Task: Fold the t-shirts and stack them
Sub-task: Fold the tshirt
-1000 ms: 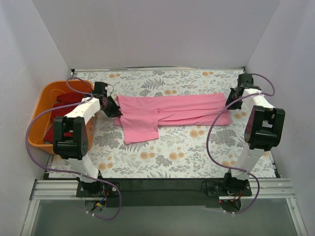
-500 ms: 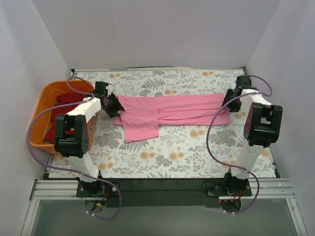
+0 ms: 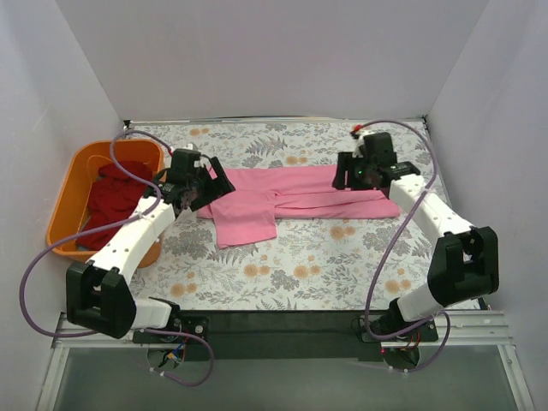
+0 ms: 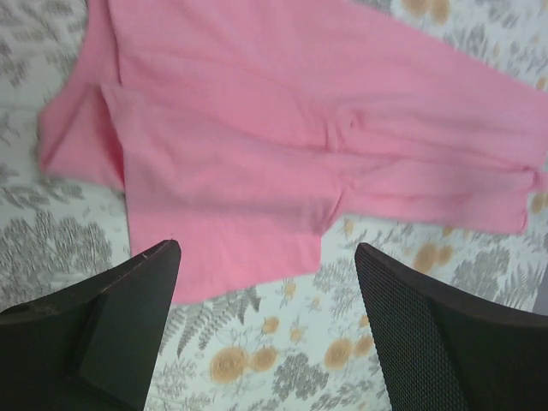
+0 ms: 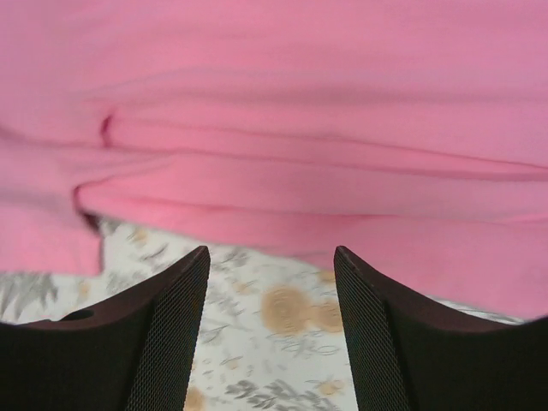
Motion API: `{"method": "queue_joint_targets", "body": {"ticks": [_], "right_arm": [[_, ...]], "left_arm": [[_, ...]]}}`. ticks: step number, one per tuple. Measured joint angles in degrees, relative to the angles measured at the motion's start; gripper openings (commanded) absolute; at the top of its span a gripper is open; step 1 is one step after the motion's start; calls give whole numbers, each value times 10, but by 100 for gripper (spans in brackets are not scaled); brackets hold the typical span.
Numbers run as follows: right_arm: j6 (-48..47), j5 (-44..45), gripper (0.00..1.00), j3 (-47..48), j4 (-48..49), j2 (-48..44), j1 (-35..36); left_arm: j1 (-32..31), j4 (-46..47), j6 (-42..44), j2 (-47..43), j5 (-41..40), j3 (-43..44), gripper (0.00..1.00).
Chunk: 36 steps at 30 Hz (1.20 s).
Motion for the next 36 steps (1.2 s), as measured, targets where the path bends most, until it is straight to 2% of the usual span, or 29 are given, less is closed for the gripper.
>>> {"method": "queue_joint_targets", "body": {"ticks": [3,7,10,13,22,36], "right_arm": [[-5,-34,53,-34,18,-16,87],[7,-62,46,-77,40,-6,180],[30,-78,43,-92,65,19,225],[62,-94,43,-103,102,51,256],[145,-112,42,-105,187,136,298],[190,-122,40,-105,249,176,302]], "left_arm": [[-46,-15,-13,-42,-16,-56,75],[-71,-40,-38,-56,-31,-136,74],[-84,-51,-59,-54,-41,-183,71],[-93,-50,-75,-47,-50,-203,63],[-104,-19,-98,6,-62,-212,54],[-107,2,-103,28,-66,-214,40]]}}
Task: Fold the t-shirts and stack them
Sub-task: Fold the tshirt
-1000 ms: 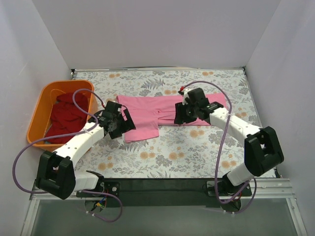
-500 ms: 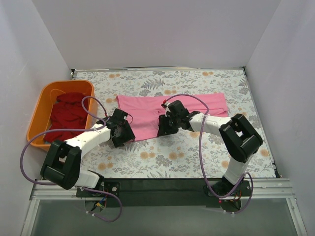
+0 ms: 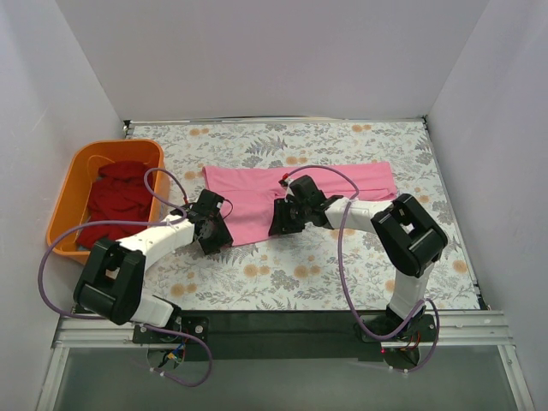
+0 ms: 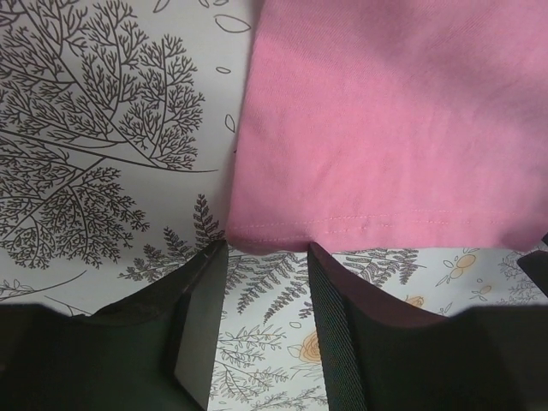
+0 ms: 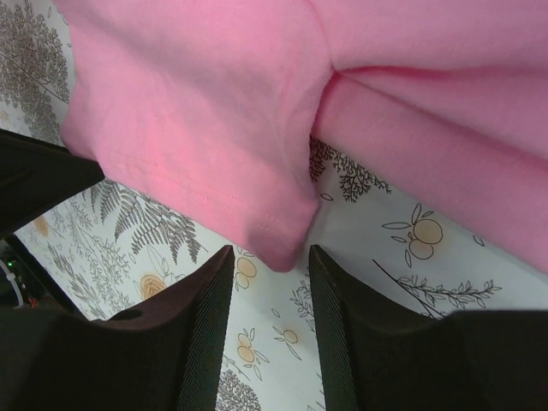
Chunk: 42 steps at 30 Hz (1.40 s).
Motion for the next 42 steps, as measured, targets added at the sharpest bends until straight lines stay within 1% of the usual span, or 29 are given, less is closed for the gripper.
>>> {"method": "queue_joint_targets", "body": {"ticks": [1,4,5,7,8,10,11,14,23,24,25,27,28,30,31,38,42], "right_arm": [[1,-2,39,0,5,2,0],[5,-5,29,0,9,7,0],[6,-5,22,1,11,9,1],[8,-5,15,1,12,13,1],[9,-5,10,1,12,14,1],[8,-4,5,1,9,14,1],[7,-3,2,1,8,14,1],[3,0,1,2,4,14,2],[-17,11,1,31,-10,14,3],[-18,11,1,31,-10,14,3],[-19,11,1,31,-11,14,3],[-19,11,1,31,-12,14,3],[-19,11,1,31,-12,14,3],[-19,11,1,31,-12,14,3],[-19,11,1,31,-12,14,3],[-19,11,1,31,-12,14,3],[-19,11,1,31,-12,14,3]], "left_arm": [[0,1,0,1,0,0,36],[0,3,-1,4,0,0,27],[0,6,-1,5,0,0,23],[0,7,-2,7,0,0,15],[0,7,-2,7,0,0,13],[0,7,0,8,-1,0,10],[0,7,0,8,-2,0,6],[0,8,3,8,-8,0,0],[0,-6,11,-3,-33,24,0],[0,-7,11,-5,-34,26,2],[0,-7,12,-7,-35,26,7],[0,-12,14,-11,-35,26,28],[0,-16,13,-12,-37,26,42],[0,-23,10,-15,-39,26,48],[0,-25,7,-16,-40,26,50],[0,-30,4,-21,-50,25,49],[0,-22,4,1,-53,25,43]]}}
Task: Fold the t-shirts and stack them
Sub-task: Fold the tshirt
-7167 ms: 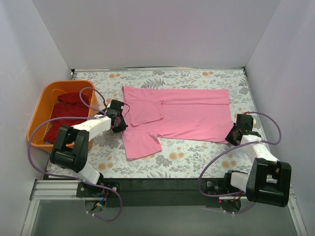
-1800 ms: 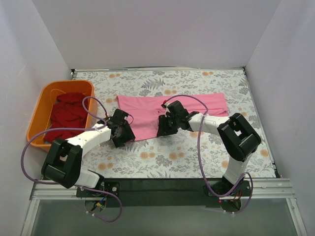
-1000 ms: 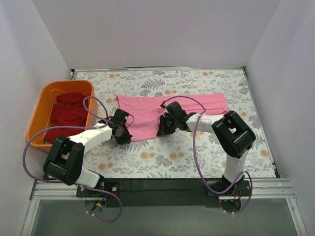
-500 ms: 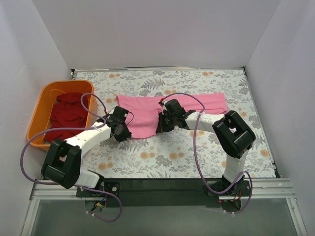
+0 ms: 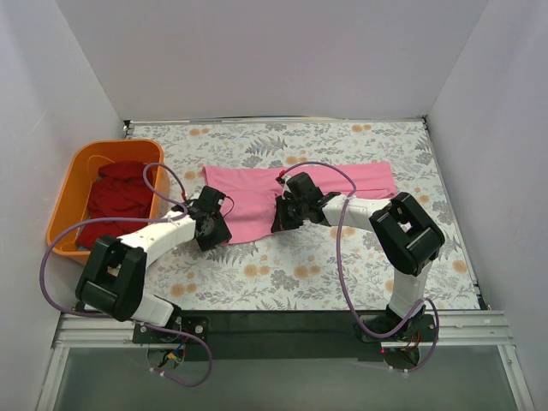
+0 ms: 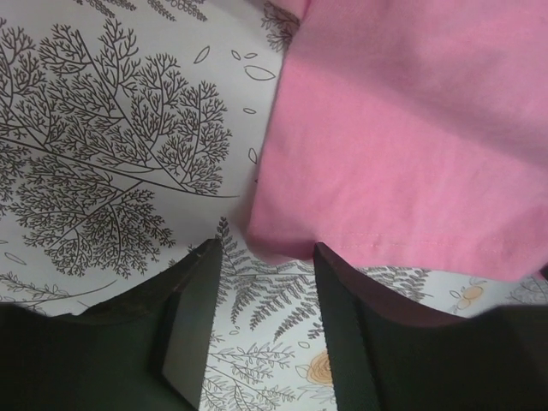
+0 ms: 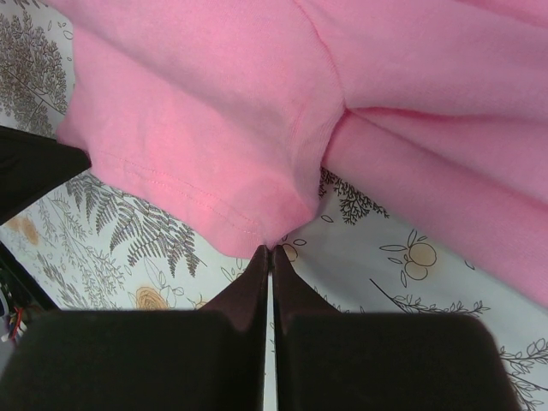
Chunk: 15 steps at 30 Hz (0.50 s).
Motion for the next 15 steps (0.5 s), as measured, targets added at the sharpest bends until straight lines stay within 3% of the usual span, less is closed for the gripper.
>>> {"method": "queue_joint_targets", "body": {"ticks": [6,9,10,15], "right_arm": [[0,0,1,0,0,0,0],[0,0,1,-1,0,0,0],[0,0,1,-1,0,0,0],[-3,0,1,0,0,0,0]], "left_arm": [[0,8,4,27,-3,3,28],[0,9,5,31,-3,3,12],[0,10,7,31,-3,3,2],[0,10,14,32,-3,5,0]]}}
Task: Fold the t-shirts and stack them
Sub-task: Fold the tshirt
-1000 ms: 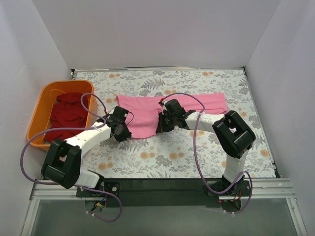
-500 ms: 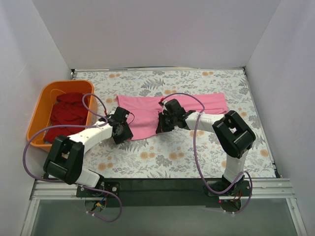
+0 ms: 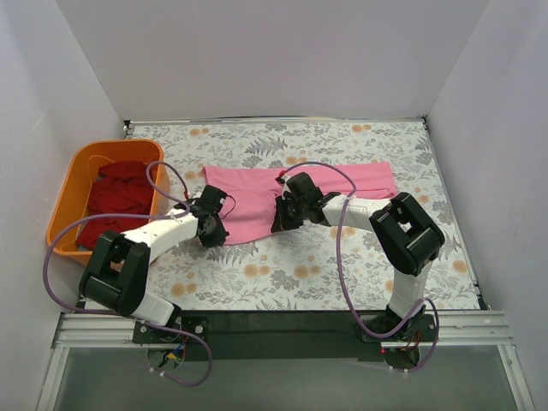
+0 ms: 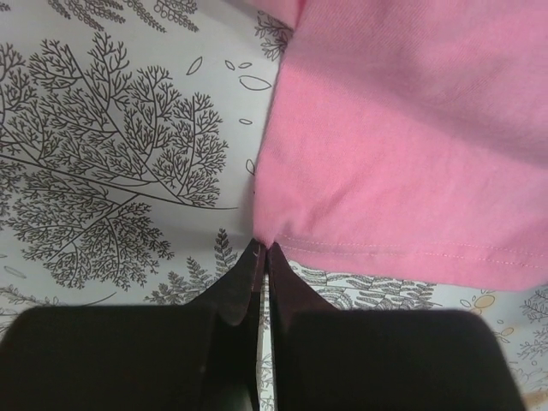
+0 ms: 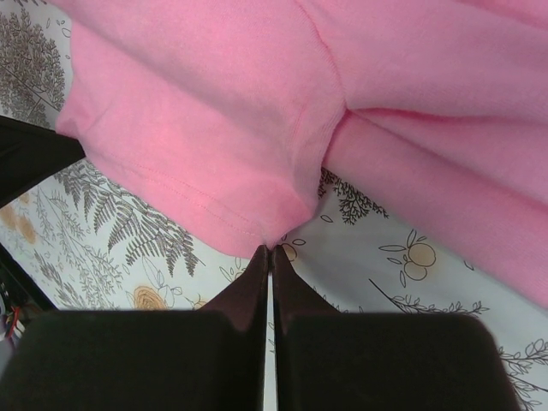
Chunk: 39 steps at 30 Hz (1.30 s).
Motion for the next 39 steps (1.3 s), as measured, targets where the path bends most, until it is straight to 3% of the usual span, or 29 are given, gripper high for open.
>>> {"method": "queue_joint_targets", "body": {"ticks": [8,16,27,39], "right_arm": [[-22,7,1,64,-40,0,-5],[-44,6,1,164,-59,8,-45],[-72,-16,1,278,-77,111,-106],[-86,-48,1,378,-87,194,-125]], "left_arm": [[3,-21,26,12,-15,108,0],[33,-5,62,88,-18,236,0],[69,46,117,191,-17,344,0],[94,102,150,260,-2,399,0]]}}
